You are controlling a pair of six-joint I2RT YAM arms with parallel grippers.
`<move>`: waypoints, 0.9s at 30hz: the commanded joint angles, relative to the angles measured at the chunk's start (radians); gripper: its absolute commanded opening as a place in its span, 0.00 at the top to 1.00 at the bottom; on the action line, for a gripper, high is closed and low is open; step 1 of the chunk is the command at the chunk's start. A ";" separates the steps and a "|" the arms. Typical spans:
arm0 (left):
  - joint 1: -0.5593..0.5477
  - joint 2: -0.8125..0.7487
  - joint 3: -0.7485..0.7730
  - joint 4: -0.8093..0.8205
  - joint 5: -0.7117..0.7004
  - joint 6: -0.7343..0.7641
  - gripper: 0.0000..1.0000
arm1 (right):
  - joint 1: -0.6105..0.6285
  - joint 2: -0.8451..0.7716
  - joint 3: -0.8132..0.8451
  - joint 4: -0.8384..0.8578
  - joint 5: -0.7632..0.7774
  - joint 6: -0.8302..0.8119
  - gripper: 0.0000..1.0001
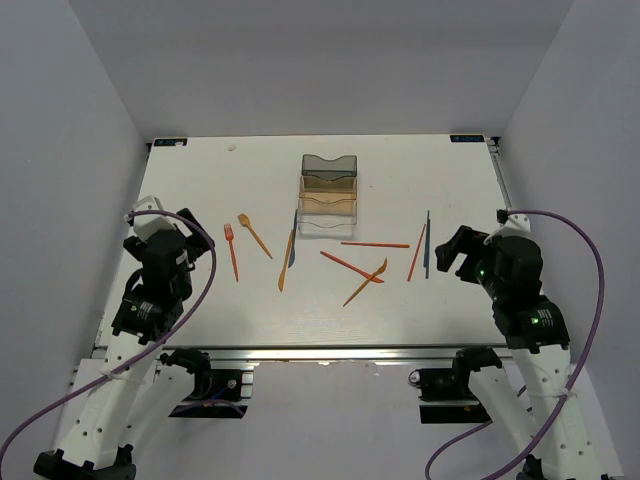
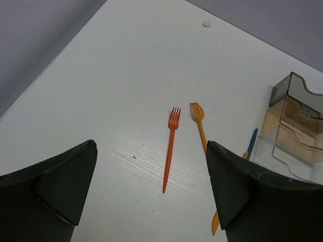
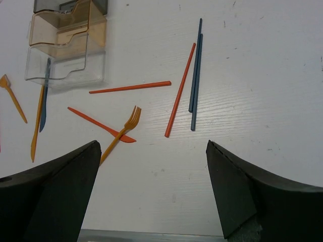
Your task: Sort the eating utensils into containers
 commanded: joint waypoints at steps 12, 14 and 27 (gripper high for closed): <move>0.004 -0.006 -0.001 0.002 0.020 0.012 0.02 | -0.002 0.063 -0.072 0.180 -0.131 0.062 0.11; 0.004 -0.001 0.001 0.002 0.023 0.011 0.02 | -0.001 0.135 -0.071 0.180 -0.102 0.070 0.11; 0.001 0.014 -0.004 0.005 0.054 0.014 0.02 | 0.001 0.728 0.043 0.238 0.179 -0.036 0.62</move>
